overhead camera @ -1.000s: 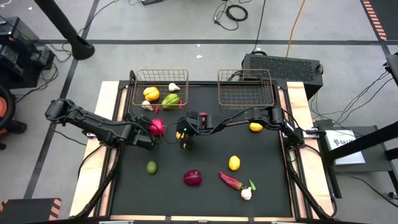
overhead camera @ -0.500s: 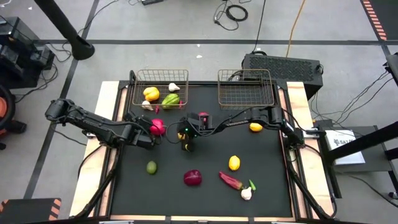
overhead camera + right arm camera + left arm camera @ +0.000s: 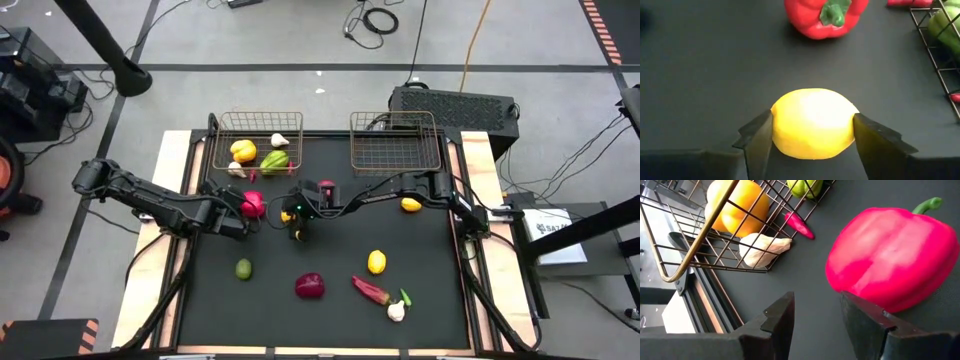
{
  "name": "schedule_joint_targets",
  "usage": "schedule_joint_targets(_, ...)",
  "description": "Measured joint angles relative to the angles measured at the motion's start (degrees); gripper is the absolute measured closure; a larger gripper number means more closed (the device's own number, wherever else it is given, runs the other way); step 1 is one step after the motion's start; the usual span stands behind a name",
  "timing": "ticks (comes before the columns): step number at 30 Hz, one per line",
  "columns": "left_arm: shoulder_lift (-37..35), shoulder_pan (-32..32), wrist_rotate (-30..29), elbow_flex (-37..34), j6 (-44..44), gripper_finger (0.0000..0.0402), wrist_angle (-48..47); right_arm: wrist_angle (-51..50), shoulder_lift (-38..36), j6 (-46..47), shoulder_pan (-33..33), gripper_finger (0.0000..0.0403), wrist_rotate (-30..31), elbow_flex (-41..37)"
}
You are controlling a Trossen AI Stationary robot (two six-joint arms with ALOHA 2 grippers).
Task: Sort produce into baskets
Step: Put the top left yellow lemon into the right wire basket
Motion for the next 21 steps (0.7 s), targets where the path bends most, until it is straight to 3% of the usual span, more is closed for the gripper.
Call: schedule_joint_targets(21, 0.0, 0.0, 0.0, 0.0, 0.0, 0.0235, 0.0, -9.2, -9.9, -3.2, 2.1, 0.0161, -1.4, -0.2)
